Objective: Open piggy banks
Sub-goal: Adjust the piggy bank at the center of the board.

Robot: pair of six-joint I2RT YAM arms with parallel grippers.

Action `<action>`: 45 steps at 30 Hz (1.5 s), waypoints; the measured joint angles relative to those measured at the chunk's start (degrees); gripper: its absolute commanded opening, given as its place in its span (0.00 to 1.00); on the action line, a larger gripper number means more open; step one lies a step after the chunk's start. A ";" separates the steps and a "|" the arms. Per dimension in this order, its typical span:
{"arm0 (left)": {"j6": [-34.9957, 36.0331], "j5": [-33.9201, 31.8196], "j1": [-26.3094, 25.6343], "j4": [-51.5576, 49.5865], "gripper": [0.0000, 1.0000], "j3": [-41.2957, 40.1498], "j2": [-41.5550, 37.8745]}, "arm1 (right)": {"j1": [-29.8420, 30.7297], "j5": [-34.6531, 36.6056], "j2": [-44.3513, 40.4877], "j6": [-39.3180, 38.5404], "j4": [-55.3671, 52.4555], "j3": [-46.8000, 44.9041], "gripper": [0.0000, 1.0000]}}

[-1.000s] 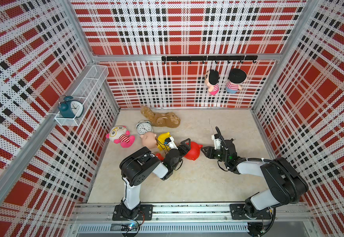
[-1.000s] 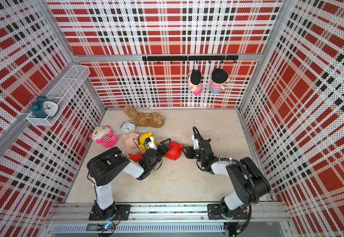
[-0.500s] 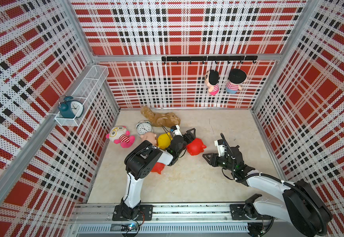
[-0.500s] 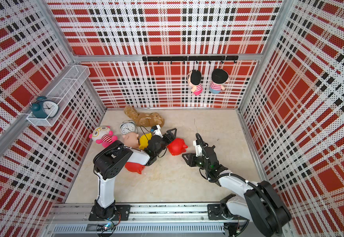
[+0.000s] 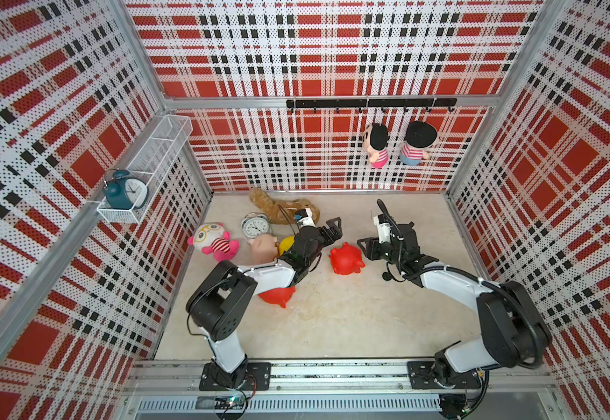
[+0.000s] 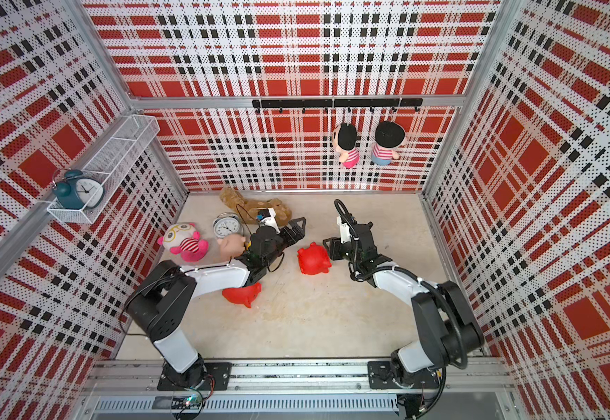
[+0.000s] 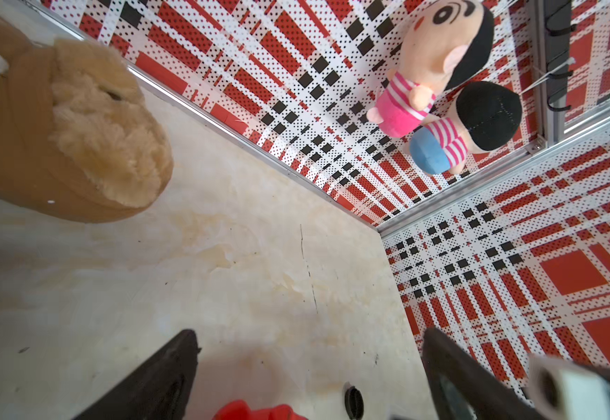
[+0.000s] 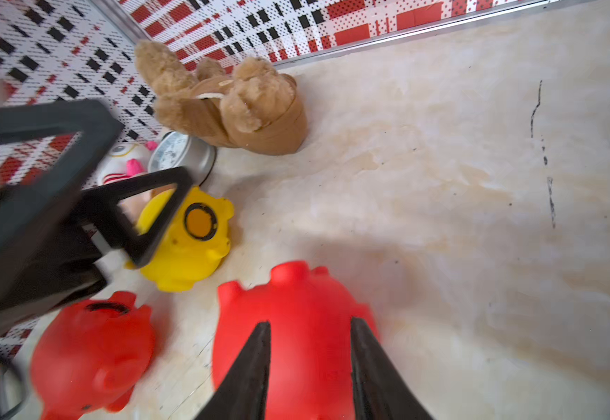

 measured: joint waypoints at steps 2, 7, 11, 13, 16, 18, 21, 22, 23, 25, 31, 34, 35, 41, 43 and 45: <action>0.59 -1.70 -1.36 -2.99 0.98 -1.05 -2.99 | -2.01 -2.49 6.10 -1.03 0.15 4.26 0.30; 0.31 -4.76 -4.83 -9.11 0.98 -6.05 -9.49 | -5.07 -7.76 14.91 -2.43 1.18 7.85 0.32; -1.27 -5.64 -7.63 -12.90 0.98 -9.86 -12.46 | -4.72 -12.31 15.43 -2.25 3.08 5.99 0.32; -2.25 -6.64 -9.42 -15.10 0.98 -10.19 -12.76 | -4.50 -13.60 15.13 -1.79 5.22 3.89 0.32; -4.52 -7.52 -12.48 -17.44 0.98 -10.27 -13.07 | -4.31 -15.52 13.14 -0.33 7.93 -1.11 0.32; -6.56 -7.61 -13.92 -18.49 0.98 -10.73 -13.51 | -4.15 -16.61 10.93 0.87 9.33 -4.90 0.32; -9.70 -8.17 -14.40 -19.32 0.98 -12.09 -13.77 | -2.78 -16.85 7.23 2.14 10.32 -9.51 0.32; -10.49 -8.46 -14.47 -19.65 0.98 -12.70 -13.86 | -2.01 -16.76 5.92 2.45 10.38 -10.84 0.32; -11.30 -8.68 -14.49 -20.02 0.98 -13.35 -13.94 | -0.98 -16.63 4.42 2.80 10.43 -12.24 0.32; -12.33 -8.98 -14.49 -21.14 0.98 -14.14 -14.10 | 1.03 -16.24 1.90 3.34 10.51 -14.36 0.32; -12.22 -8.61 -12.90 -22.69 0.98 -14.19 -14.97 | 3.67 -15.54 -0.46 5.75 12.94 -17.81 0.33; -11.39 -8.00 -10.56 -23.52 0.98 -14.16 -15.69 | 3.98 -15.65 -0.33 6.58 14.34 -18.05 0.32; -10.97 -7.80 -9.81 -23.80 0.98 -14.19 -16.09 | 4.11 -15.69 -0.13 6.86 15.06 -18.05 0.32; -7.63 -3.65 -4.13 -25.66 0.98 -13.94 -19.50 | 5.66 -16.00 1.75 9.40 19.10 -18.78 0.32; -6.54 -2.45 -2.75 -28.09 0.98 -12.35 -19.63 | 5.97 -16.17 2.60 10.40 20.46 -19.54 0.32; -5.86 -2.01 -2.54 -31.65 0.98 -9.38 -18.99 | 6.29 -16.28 3.23 11.52 21.90 -20.59 0.32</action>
